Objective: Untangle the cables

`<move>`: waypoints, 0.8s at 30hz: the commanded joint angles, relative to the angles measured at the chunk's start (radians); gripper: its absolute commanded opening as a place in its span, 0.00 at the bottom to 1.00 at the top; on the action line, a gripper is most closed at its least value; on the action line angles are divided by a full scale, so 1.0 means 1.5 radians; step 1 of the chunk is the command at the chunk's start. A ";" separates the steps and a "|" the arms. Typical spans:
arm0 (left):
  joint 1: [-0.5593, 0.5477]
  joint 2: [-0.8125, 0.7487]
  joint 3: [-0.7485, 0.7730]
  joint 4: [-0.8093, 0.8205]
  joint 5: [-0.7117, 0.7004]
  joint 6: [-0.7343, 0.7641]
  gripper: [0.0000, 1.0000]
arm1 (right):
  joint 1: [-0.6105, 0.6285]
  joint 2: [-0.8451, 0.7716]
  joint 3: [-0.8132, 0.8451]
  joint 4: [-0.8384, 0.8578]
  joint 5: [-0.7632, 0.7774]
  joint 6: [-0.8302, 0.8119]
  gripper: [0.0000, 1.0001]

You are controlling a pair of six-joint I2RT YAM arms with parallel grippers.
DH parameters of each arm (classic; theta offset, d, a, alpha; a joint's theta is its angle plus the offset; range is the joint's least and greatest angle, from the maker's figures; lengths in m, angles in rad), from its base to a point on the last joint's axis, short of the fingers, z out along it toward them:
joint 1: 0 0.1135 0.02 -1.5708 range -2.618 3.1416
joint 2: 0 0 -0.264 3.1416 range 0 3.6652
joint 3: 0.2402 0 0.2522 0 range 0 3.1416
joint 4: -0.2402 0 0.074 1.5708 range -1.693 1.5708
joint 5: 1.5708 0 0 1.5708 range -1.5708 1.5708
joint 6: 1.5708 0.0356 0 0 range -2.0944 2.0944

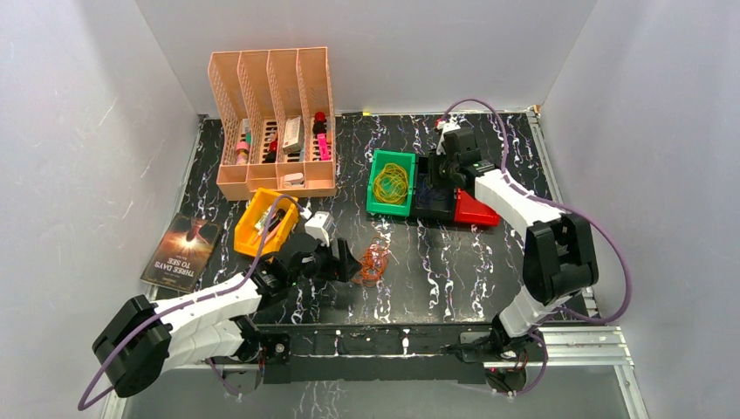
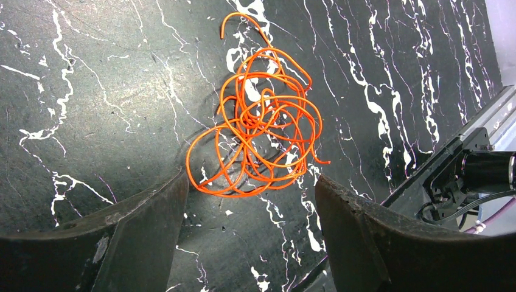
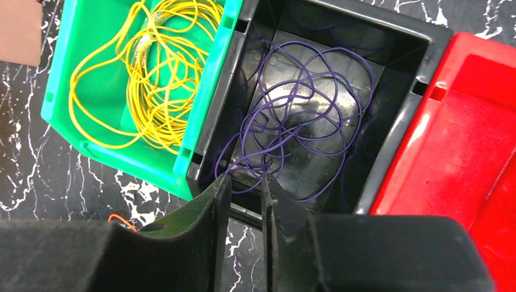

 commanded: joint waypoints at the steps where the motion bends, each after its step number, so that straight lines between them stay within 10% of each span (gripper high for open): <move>1: 0.002 -0.015 0.016 -0.001 0.001 0.003 0.75 | -0.004 0.027 0.002 0.050 -0.018 0.014 0.31; 24: 0.002 -0.036 0.011 -0.027 -0.020 -0.003 0.75 | -0.006 0.105 0.021 0.094 0.030 0.013 0.16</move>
